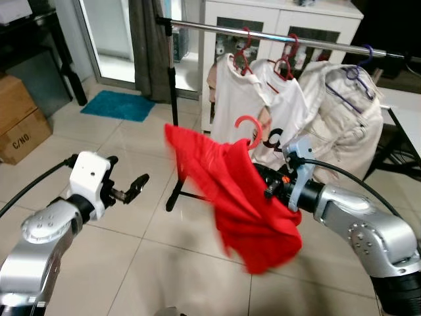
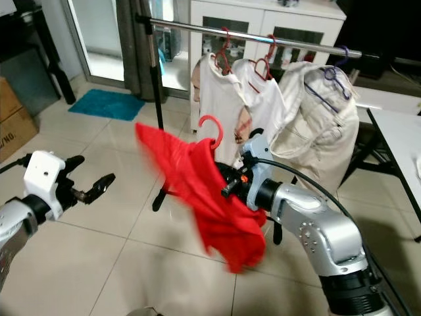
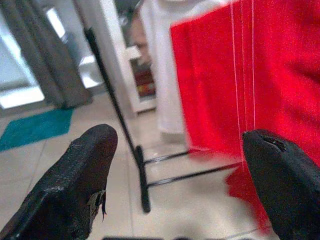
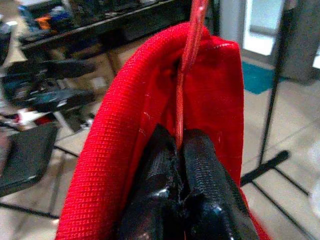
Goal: Hang hanger
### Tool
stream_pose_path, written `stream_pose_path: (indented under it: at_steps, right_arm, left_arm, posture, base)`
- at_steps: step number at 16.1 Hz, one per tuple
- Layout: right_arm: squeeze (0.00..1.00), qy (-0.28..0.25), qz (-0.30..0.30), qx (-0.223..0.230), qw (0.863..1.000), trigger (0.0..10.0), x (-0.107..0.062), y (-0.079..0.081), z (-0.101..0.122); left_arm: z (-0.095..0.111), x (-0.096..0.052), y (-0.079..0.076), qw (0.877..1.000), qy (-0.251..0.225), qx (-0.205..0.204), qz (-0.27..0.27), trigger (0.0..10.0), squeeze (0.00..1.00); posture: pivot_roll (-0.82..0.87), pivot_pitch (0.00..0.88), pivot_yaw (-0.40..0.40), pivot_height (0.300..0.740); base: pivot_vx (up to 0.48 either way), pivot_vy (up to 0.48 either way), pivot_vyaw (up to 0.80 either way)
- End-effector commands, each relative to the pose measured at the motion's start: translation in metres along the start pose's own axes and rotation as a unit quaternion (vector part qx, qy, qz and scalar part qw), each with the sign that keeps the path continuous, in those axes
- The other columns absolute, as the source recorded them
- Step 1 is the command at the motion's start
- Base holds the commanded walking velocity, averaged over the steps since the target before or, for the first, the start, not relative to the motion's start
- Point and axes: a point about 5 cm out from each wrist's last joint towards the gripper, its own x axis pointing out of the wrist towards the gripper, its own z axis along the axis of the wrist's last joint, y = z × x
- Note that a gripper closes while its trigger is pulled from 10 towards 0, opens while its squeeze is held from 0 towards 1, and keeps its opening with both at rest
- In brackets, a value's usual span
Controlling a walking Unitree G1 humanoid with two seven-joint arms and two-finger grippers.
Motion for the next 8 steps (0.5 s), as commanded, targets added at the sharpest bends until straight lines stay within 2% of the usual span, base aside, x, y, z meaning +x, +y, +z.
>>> stream_pose_path:
  at_steps: [1, 4, 8]
  right_arm:
    - [0.0, -0.02, 0.029, -0.012, 0.999, 10.0, -0.006, 0.004, 0.014]
    - [0.0, -0.017, 0.069, -0.007, 0.997, 10.0, -0.011, 0.009, 0.017]
    - [0.0, -0.028, 0.13, 0.016, 0.991, 10.0, -0.015, 0.019, 0.024]
  left_arm:
    - [0.003, 0.001, 0.004, 1.0, -0.005, -0.013, 0.004, 10.0, 0.0]
    - [0.003, 0.002, 0.011, 0.999, -0.02, -0.044, 0.018, 10.0, 0.0]
    - [0.0, 0.015, 0.001, 0.988, -0.056, -0.137, -0.049, 10.0, 0.0]
  posture:
    - [-0.03, 0.0, -0.025, 0.74]
    - [-0.03, 0.0, -0.03, 0.74]
    - [-0.02, 0.0, -0.037, 0.74]
  base:
    - [0.0, 0.0, 0.0]
    - [0.0, 0.0, 0.0]
    - [0.0, 0.0, 0.0]
